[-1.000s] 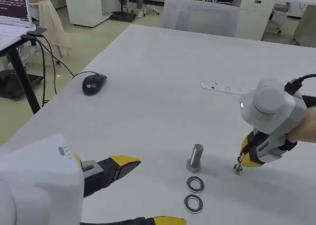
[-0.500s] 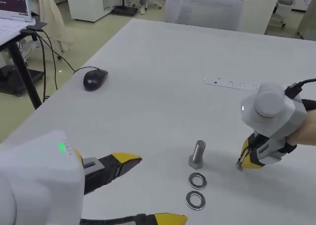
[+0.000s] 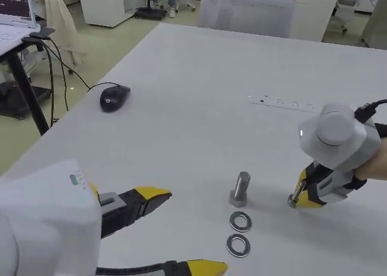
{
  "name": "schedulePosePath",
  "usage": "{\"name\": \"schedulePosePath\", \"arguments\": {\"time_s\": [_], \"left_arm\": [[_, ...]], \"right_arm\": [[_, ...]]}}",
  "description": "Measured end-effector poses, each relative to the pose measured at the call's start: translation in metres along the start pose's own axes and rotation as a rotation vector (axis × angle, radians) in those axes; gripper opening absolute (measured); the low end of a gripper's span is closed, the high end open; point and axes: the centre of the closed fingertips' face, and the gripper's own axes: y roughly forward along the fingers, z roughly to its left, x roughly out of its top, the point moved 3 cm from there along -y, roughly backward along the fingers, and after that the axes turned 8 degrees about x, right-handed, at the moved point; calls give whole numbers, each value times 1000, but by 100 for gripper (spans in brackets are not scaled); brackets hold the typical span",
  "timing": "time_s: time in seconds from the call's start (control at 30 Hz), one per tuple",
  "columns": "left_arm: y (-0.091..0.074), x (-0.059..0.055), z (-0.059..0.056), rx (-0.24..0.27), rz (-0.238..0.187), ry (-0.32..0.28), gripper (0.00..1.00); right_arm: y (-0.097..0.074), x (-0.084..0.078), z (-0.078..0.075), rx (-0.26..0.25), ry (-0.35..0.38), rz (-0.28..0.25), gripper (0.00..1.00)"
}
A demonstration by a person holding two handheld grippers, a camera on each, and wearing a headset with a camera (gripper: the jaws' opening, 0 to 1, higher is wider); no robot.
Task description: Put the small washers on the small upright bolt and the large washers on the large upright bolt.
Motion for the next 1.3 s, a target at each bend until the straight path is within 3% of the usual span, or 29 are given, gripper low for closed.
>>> {"name": "schedulePosePath", "arguments": {"time_s": [0.23,0.63,0.87,1.3], "left_arm": [[-2,2,-4,-6,-8,14,61],[-8,4,-10,-18,-9,37,61],[-12,7,-11,-19,-20,40,61],[-15,8,-12,-18,-24,40,61]], "right_arm": [[-13,-6,12,-14,22,-4,16],[-12,-3,37,1,28,-18,16],[-6,12,50,25,10,-36,16],[20,44,80,107,-44,-68,18]]}}
